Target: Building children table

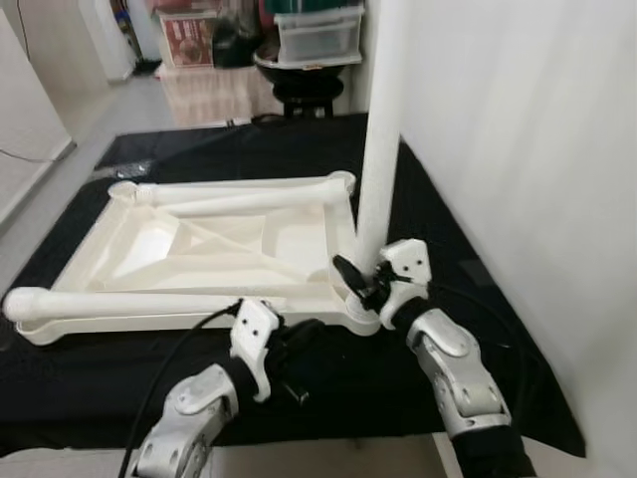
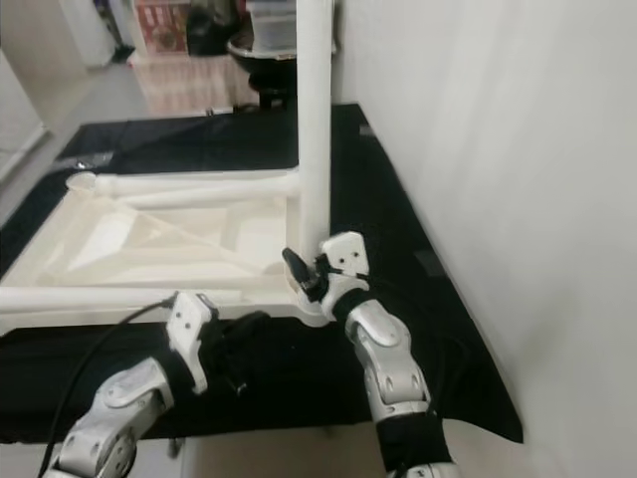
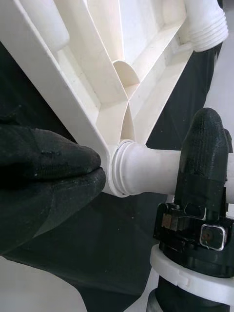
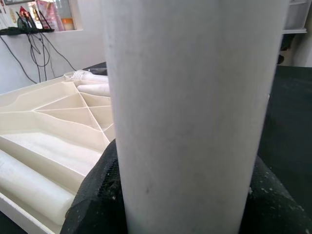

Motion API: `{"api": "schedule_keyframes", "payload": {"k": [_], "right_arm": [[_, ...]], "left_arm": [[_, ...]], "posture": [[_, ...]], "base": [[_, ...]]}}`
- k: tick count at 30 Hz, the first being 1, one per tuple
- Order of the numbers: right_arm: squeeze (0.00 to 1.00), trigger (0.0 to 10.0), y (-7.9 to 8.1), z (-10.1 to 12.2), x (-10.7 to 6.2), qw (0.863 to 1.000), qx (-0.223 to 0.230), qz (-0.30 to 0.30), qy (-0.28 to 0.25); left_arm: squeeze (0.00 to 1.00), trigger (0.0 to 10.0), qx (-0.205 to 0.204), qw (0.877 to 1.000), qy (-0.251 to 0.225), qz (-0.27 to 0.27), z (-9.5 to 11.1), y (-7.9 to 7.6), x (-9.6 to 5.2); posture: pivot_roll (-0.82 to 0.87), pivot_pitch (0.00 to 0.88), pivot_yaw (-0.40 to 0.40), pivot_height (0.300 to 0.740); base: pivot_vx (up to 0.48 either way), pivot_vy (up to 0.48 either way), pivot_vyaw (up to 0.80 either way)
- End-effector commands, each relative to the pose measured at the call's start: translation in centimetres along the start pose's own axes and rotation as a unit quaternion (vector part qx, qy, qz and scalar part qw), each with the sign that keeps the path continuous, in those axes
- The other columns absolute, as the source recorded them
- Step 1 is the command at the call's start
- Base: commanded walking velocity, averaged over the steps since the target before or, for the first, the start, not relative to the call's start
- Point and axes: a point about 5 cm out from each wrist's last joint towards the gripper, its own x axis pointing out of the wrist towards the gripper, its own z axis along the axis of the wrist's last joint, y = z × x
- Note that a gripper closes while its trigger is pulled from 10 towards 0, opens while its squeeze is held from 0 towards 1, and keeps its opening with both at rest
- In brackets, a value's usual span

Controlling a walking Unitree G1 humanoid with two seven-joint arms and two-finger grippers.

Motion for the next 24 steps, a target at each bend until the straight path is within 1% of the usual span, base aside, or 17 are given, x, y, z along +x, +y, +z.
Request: {"api": "schedule_keyframes", "payload": {"k": [1, 2, 4, 5, 7, 8, 9, 11, 12, 13, 14, 15, 16, 17, 18, 20, 24], "right_arm": [[0.00, 10.0, -0.3, -2.5, -0.7, 0.997, 0.034, -0.015, 0.064], [1.00, 10.0, -0.5, -2.1, -0.7, 0.997, 0.050, -0.011, 0.057], [1.00, 10.0, -0.5, -2.1, -0.7, 0.997, 0.050, -0.011, 0.057], [1.00, 10.0, -0.7, -1.5, -0.7, 0.997, 0.059, 0.009, 0.051], [1.00, 10.0, -0.7, -1.5, -0.7, 0.997, 0.059, 0.009, 0.051], [1.00, 10.0, -0.9, -0.6, -0.5, 0.997, 0.057, 0.033, 0.040], [1.00, 10.0, -0.9, -0.6, -0.5, 0.997, 0.057, 0.033, 0.040], [1.00, 10.0, -1.9, 1.3, 0.2, 0.995, 0.019, 0.098, 0.027], [1.00, 10.0, -1.9, 1.3, 0.2, 0.995, 0.019, 0.098, 0.027], [0.00, 10.0, -2.6, 2.2, 0.5, 0.991, -0.005, 0.135, 0.025], [0.00, 10.0, -2.6, 2.2, 0.5, 0.991, -0.005, 0.135, 0.025], [0.00, 10.0, -3.3, 2.9, 0.7, 0.984, -0.026, 0.175, 0.030], [0.00, 10.0, -3.3, 2.9, 0.7, 0.984, -0.026, 0.175, 0.030], [0.00, 10.0, -3.9, 3.3, 0.8, 0.973, -0.053, 0.221, 0.040], [0.00, 10.0, -3.9, 3.3, 0.8, 0.973, -0.053, 0.221, 0.040], [0.00, 10.0, -4.6, 3.9, 1.1, 0.955, -0.071, 0.281, 0.061], [0.00, 10.0, -5.2, 4.7, 1.8, 0.951, -0.065, 0.294, 0.067]], "left_arm": [[0.00, 10.0, -0.006, 1.000, 0.008, 0.015, -0.5, 0.4, -0.2], [0.00, 10.0, -0.005, 1.000, 0.007, 0.021, -0.5, 0.4, -0.2], [0.00, 10.0, -0.005, 1.000, 0.007, 0.021, -0.5, 0.4, -0.2], [0.00, 10.0, -0.004, 1.000, 0.007, 0.024, -0.5, 0.5, -0.1], [0.00, 10.0, -0.004, 1.000, 0.007, 0.024, -0.5, 0.5, -0.1], [0.00, 10.0, -0.004, 1.000, 0.007, 0.024, -0.5, 0.4, -0.1], [0.00, 10.0, -0.004, 1.000, 0.007, 0.024, -0.5, 0.4, -0.1], [0.00, 10.0, -0.004, 1.000, 0.007, 0.021, -0.6, 0.4, 0.0], [0.00, 10.0, -0.004, 1.000, 0.007, 0.021, -0.6, 0.4, 0.0], [0.00, 10.0, -0.004, 1.000, 0.007, 0.020, -0.6, 0.3, 0.0], [0.00, 10.0, -0.004, 1.000, 0.007, 0.020, -0.6, 0.3, 0.0], [0.00, 10.0, -0.004, 1.000, 0.007, 0.019, -0.6, 0.2, 0.0], [0.00, 10.0, -0.004, 1.000, 0.007, 0.019, -0.6, 0.2, 0.0], [0.00, 10.0, -0.004, 1.000, 0.006, 0.019, -0.6, 0.2, 0.0], [0.00, 10.0, -0.004, 1.000, 0.006, 0.019, -0.6, 0.2, 0.0], [0.00, 10.0, -0.003, 1.000, 0.006, 0.019, -0.7, 0.1, -0.1], [0.00, 10.0, -0.003, 1.000, 0.007, 0.020, -0.7, 0.0, -0.2]], "posture": [[-0.14, 0.093, 0.043, 0.740], [-0.13, 0.087, 0.035, 0.740], [-0.13, 0.087, 0.035, 0.740], [-0.13, 0.085, 0.035, 0.740], [-0.13, 0.085, 0.035, 0.740], [-0.13, 0.082, 0.035, 0.740], [-0.13, 0.082, 0.035, 0.740], [-0.12, 0.079, 0.029, 0.740], [-0.12, 0.079, 0.029, 0.740], [-0.12, 0.078, 0.029, 0.740], [-0.12, 0.078, 0.029, 0.740], [-0.12, 0.077, 0.024, 0.740], [-0.12, 0.077, 0.024, 0.740], [-0.11, 0.077, 0.022, 0.740], [-0.11, 0.077, 0.022, 0.740], [-0.11, 0.077, 0.022, 0.740], [-0.10, 0.078, 0.021, 0.740]], "base": [[0.000, 0.000, 0.00], [0.000, 0.000, 0.00], [0.000, 0.000, 0.00], [0.000, 0.000, 0.00], [0.000, 0.000, 0.00], [0.000, 0.000, 0.00], [0.000, 0.000, 0.00], [0.000, 0.000, 0.00], [0.000, 0.000, 0.00], [0.000, 0.000, 0.00], [0.000, 0.000, 0.00], [0.000, 0.000, 0.00], [0.000, 0.000, 0.00], [0.000, 0.000, 0.00], [0.000, 0.000, 0.00], [0.000, 0.000, 0.00], [0.000, 0.000, 0.00]]}}
